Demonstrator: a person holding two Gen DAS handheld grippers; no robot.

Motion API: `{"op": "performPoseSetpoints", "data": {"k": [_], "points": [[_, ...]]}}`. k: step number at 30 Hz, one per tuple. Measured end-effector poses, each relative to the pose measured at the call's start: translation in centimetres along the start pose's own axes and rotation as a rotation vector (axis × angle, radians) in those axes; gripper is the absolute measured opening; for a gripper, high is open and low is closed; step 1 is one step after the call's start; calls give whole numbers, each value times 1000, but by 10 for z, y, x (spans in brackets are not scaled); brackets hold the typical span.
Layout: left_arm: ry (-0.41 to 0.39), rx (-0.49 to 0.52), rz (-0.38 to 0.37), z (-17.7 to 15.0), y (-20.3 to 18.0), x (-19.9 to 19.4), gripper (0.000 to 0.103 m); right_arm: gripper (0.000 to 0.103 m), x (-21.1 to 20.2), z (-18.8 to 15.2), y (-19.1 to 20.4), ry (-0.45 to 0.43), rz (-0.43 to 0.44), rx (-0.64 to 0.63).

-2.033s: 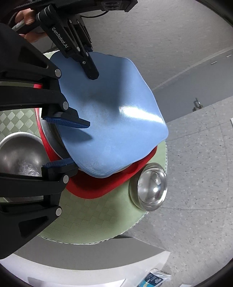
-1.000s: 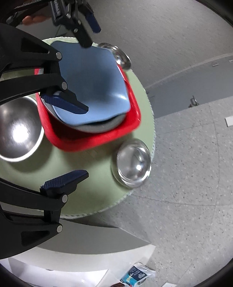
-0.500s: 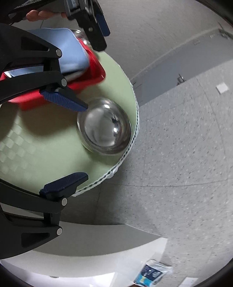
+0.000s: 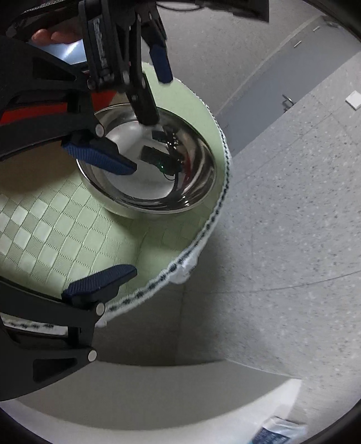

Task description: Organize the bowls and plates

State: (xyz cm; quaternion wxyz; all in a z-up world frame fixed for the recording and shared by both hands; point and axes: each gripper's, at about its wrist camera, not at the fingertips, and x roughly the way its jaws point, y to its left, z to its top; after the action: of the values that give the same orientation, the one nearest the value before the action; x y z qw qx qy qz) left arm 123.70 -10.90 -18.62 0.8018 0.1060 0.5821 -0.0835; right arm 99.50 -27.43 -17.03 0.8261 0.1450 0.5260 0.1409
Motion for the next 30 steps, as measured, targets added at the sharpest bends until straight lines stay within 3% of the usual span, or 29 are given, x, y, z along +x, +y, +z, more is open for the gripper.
{"op": "performPoseSetpoints", "data": {"k": [1, 2, 3, 4, 5, 6, 11, 18, 24, 30], "points": [[16, 1, -14, 4, -2, 7, 55, 56, 3, 0, -2, 9, 15, 8], [27, 7, -24, 11, -5, 14, 43, 51, 5, 1, -3, 16, 24, 10], [37, 10, -40, 10, -7, 20, 23, 49, 8, 1, -4, 25, 50, 15], [48, 7, -51, 11, -8, 25, 13, 40, 11, 1, -4, 37, 80, 23], [48, 1, -59, 12, -7, 27, 14, 32, 13, 0, -4, 48, 103, 32], [34, 3, -60, 14, -8, 28, 13, 31, 13, 0, -4, 53, 113, 39], [-43, 6, -103, 18, -7, 15, 11, 31, 2, -1, -5, 16, 88, 40], [-175, -35, -159, 0, 16, -38, 11, 31, -46, 5, 24, -92, 65, -12], [-268, -93, -183, -39, 66, -88, 11, 31, -85, 2, 89, -162, 62, -107], [-336, -180, -164, -99, 141, -129, 11, 31, -93, -15, 174, -169, 77, -220]]}}
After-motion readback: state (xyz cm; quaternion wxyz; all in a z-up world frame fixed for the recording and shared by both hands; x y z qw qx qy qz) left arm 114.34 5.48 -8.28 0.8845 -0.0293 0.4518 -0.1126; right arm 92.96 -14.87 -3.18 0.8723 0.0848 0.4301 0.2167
